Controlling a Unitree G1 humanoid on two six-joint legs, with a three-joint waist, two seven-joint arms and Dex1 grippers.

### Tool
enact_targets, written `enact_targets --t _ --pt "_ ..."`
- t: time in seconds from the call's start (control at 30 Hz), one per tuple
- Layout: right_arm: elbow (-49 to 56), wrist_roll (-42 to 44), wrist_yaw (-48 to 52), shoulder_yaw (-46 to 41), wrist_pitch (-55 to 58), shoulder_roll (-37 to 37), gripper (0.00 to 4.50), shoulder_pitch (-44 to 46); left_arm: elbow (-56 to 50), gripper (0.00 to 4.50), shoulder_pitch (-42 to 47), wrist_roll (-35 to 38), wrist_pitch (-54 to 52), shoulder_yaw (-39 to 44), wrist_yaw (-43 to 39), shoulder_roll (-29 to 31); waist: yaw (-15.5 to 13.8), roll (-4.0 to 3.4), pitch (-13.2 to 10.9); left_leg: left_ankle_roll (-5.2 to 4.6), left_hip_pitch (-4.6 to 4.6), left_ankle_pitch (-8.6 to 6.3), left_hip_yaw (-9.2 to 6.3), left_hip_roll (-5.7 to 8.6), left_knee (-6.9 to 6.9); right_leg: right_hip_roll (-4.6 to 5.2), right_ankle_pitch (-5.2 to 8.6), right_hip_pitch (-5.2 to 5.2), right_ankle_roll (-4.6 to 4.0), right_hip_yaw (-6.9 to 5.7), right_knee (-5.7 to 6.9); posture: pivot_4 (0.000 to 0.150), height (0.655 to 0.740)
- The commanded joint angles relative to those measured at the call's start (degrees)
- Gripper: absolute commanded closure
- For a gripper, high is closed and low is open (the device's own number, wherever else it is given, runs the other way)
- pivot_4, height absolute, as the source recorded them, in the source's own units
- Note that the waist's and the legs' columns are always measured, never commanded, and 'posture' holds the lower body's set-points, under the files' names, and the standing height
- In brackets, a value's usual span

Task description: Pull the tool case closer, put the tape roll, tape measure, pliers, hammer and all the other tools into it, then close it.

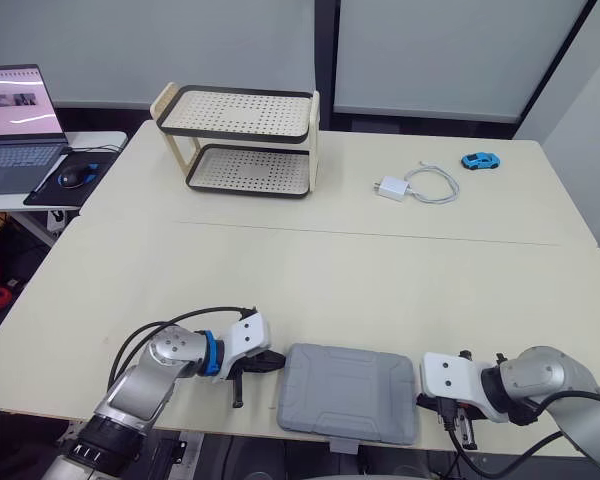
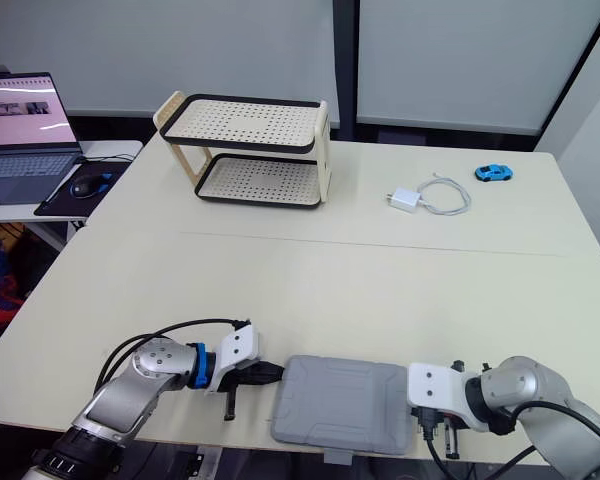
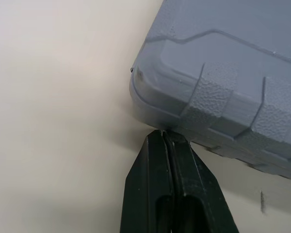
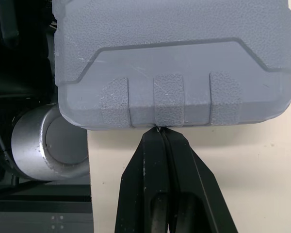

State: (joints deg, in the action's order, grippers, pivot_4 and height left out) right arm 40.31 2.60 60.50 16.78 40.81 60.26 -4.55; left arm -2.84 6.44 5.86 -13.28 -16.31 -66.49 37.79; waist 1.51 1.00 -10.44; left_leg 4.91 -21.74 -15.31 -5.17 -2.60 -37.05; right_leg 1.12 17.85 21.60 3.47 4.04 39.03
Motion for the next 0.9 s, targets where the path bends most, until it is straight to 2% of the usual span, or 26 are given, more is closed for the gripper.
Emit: enact_targets --t 0.03,0.33,0.6,0.9 --pt "1.3 0.5 0.2 -3.4 -2.1 2.7 4.48 -1.6 -1.9 4.5 -0.6 1.1 1.8 -2.7 -2.1 -1.0 0.0 -0.02 0.0 0.0 0.0 0.0 0.0 0.01 -0.01 0.01 0.0 -0.02 0.0 0.0 0.0 0.15 0.735" --pt "-1.6 -1.9 -2.2 1.5 -4.5 0.3 4.48 -1.3 -1.7 4.5 -0.7 0.8 2.2 -2.6 -1.7 -0.7 0.2 0.01 0.0 0.0 0.07 0.0 -0.01 -0.01 0.01 -0.02 0.0 -0.06 0.0 0.0 0.0 0.15 0.735" --pt "0.8 -0.7 -2.1 3.3 -1.3 -3.7 4.48 0.9 -2.1 4.5 -0.9 1.0 2.1 -1.5 0.1 -1.1 0.3 0.02 0.0 0.0 0.08 0.0 -0.05 -0.03 0.03 -0.05 0.01 -0.05 0.01 -0.01 0.0 0.15 0.735" --pt "0.3 -1.1 -2.1 4.4 -0.7 -4.8 4.48 2.8 -2.5 4.5 -1.6 1.1 2.0 -0.8 0.3 -0.1 0.3 0.02 0.0 0.0 0.07 0.0 -0.05 -0.03 0.02 -0.04 0.01 -0.04 0.0 -0.02 0.0 0.15 0.735"
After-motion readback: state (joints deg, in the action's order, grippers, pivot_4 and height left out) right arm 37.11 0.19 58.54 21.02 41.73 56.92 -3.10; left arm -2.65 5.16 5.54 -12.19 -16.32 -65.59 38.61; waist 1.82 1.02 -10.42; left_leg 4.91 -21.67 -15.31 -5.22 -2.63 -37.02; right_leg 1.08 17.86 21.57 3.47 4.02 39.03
